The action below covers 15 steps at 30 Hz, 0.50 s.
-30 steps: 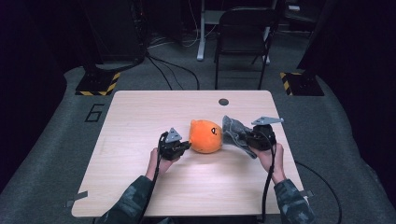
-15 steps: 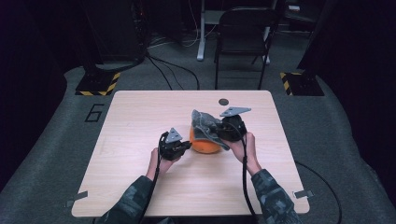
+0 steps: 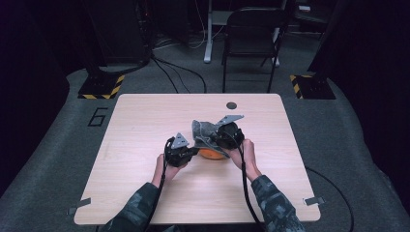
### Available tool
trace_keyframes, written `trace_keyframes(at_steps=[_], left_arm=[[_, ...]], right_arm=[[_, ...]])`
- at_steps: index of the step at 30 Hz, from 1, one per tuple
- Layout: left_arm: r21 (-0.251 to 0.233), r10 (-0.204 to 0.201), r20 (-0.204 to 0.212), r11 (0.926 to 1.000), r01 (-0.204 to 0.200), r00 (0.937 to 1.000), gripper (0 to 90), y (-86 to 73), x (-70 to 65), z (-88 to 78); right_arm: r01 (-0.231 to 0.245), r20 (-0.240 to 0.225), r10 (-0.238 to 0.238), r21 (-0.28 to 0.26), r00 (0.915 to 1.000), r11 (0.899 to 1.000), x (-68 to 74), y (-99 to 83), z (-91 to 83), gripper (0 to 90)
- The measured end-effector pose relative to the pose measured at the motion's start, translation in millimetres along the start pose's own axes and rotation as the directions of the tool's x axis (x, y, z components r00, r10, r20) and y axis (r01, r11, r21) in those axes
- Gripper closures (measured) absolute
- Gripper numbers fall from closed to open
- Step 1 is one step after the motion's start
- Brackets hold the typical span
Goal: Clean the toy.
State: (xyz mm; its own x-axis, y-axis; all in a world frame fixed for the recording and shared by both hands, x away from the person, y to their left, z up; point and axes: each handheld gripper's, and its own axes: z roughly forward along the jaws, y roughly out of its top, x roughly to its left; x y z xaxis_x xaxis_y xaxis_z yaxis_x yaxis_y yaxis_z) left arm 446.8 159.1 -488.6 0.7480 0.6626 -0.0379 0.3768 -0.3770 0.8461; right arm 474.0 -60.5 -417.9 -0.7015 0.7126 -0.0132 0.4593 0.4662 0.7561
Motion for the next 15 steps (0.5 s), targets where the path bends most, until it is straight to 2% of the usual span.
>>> trace_keyframes(at_steps=[5, 15], left_arm=[[-0.004, -0.003, -0.002, 1.0000, 0.003, 1.0000, 85.9, -0.2, -0.7, 0.2], [0.000, -0.006, 0.000, 1.0000, 0.006, 1.0000, 85.9, -0.5, 0.3, 0.1]], right_arm=[[-0.012, 0.015, 0.012, -0.007, 0.9998, 1.000, -8.5, -6.3, -7.8, 79.4], [-0.079, 0.040, 0.079, -0.018, 0.9961, 0.997, -32.5, -24.3, -18.2, 79.4]])
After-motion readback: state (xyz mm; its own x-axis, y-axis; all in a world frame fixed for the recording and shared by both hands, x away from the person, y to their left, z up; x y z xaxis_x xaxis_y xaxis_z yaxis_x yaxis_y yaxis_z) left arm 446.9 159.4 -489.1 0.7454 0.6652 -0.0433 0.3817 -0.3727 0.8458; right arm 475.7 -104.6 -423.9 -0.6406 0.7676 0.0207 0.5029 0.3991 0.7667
